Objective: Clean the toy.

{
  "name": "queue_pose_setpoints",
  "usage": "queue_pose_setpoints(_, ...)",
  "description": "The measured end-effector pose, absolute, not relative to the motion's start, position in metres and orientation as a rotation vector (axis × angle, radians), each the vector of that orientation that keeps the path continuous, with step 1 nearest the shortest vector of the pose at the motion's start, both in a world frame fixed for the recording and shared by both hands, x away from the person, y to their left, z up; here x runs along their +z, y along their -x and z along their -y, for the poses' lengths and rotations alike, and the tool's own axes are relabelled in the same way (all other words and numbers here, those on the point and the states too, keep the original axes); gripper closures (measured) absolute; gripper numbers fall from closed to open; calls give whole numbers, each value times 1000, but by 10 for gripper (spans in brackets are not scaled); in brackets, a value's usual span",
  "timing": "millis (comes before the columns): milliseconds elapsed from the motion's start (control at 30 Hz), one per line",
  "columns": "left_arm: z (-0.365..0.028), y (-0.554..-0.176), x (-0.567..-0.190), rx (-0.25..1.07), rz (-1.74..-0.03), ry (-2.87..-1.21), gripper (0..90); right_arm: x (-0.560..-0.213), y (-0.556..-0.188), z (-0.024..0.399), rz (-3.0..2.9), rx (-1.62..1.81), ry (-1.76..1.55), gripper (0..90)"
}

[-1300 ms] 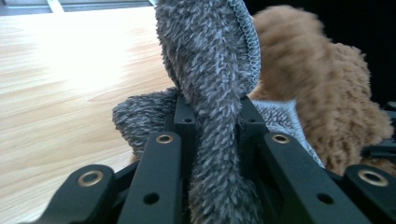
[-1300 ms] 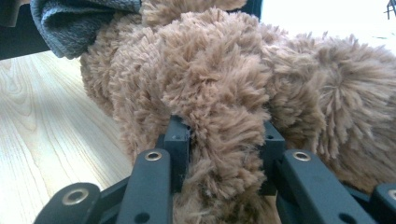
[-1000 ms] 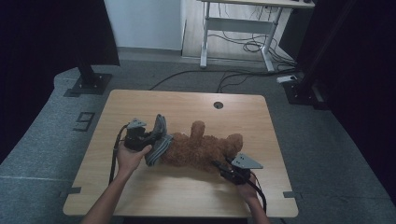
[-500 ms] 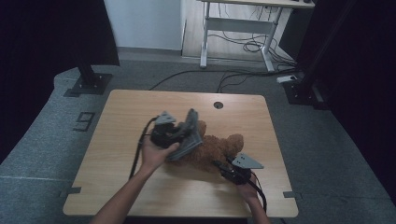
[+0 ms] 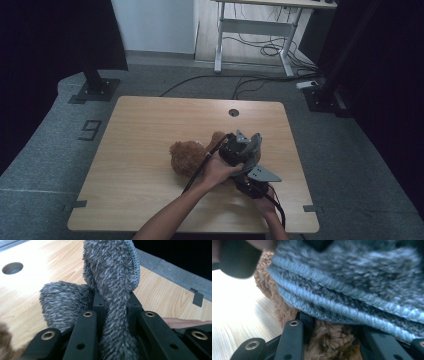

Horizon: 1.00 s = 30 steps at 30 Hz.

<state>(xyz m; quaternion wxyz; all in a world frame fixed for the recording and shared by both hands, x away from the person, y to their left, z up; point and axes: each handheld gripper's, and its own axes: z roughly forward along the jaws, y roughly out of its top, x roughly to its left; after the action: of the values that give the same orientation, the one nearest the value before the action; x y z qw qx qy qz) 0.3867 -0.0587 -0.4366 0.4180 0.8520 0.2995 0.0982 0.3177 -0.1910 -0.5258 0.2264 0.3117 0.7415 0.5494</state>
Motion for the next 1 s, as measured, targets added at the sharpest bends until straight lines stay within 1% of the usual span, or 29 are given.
queue_pose_setpoints(67,49,-388,-435,234,-766,-2121,755,-527,-318,190,-2044,1515,-856,661)
queue_pose_setpoints(200,23,-391,-428,274,-808,-2098,755,-526,-317,187,-2038,1503,-851,661)
queue_pose_setpoints(400,-24,-393,-431,324,-882,-2049,755,-527,-317,188,-2039,1505,-853,661)
queue_pose_setpoints(567,-72,-390,-431,274,-908,-1964,755,-526,-316,185,-2040,1495,-846,660)
queue_pose_setpoints(800,-108,-382,-422,298,-918,-1900,751,-526,-316,185,-2038,1494,-854,660)
queue_pose_setpoints(900,-129,-382,-422,326,-954,-1876,750,-527,-316,186,-2034,1499,-862,660)
queue_pose_setpoints(1000,-149,-385,-430,356,-1017,-1876,750,-527,-317,187,-2032,1506,-867,659)
